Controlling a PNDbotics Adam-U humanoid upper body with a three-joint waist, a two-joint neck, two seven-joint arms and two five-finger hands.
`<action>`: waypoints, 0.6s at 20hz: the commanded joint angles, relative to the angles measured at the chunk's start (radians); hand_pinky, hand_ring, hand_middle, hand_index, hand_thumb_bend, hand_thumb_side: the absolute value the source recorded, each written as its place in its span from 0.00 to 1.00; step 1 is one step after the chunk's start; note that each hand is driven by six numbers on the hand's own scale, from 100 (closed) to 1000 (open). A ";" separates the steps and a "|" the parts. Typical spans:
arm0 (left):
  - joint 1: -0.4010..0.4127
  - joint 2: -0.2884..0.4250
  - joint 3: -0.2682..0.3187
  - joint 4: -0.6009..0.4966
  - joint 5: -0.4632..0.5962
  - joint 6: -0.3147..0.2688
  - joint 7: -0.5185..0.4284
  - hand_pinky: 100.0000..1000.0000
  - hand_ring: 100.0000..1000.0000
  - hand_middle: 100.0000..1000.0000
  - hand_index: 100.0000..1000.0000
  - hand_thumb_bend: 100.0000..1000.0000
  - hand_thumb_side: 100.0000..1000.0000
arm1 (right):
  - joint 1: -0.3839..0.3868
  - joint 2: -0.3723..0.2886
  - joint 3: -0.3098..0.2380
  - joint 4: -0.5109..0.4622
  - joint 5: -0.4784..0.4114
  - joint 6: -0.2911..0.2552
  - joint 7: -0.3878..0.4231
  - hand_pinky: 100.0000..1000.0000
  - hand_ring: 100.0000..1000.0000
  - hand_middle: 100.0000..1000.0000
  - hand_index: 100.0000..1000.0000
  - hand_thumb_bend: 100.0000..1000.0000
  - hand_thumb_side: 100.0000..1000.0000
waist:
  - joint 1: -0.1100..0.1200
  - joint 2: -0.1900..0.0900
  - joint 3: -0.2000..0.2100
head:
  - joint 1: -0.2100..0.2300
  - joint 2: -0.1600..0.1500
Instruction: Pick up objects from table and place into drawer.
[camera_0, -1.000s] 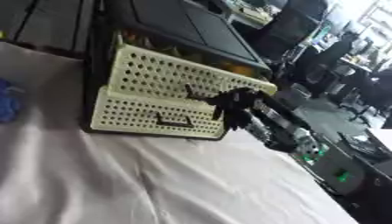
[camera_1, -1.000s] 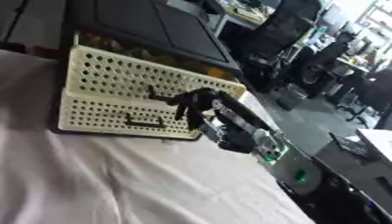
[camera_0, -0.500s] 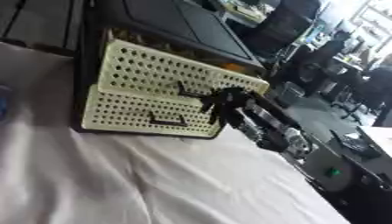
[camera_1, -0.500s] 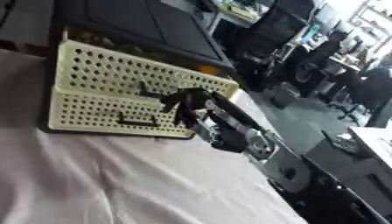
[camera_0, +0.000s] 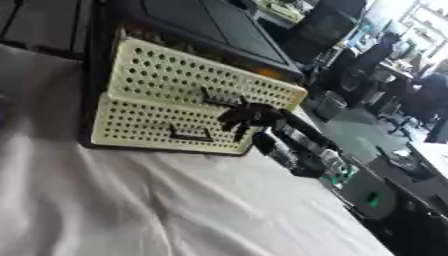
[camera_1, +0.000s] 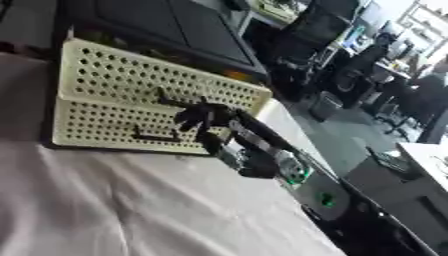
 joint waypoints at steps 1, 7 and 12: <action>0.005 -0.012 -0.008 0.018 -0.008 0.000 -0.004 0.39 0.50 0.55 0.96 0.05 1.00 | -0.002 -0.031 -0.018 -0.001 -0.025 -0.015 0.000 0.54 0.73 0.84 0.93 0.00 1.00 | 0.000 -0.016 -0.008 | -0.008 -0.015; 0.003 -0.012 -0.008 0.018 -0.006 0.002 -0.008 0.40 0.50 0.55 0.96 0.05 1.00 | 0.001 -0.035 -0.021 -0.003 -0.046 -0.028 -0.005 0.53 0.74 0.90 0.97 0.00 1.00 | 0.000 -0.020 -0.007 | -0.017 -0.013; 0.002 -0.014 -0.007 0.018 -0.004 0.002 -0.011 0.39 0.49 0.55 0.96 0.05 1.00 | 0.018 -0.024 -0.020 -0.007 -0.035 -0.031 0.005 0.67 0.83 0.89 0.94 0.00 1.00 | 0.000 -0.019 -0.006 | -0.016 -0.019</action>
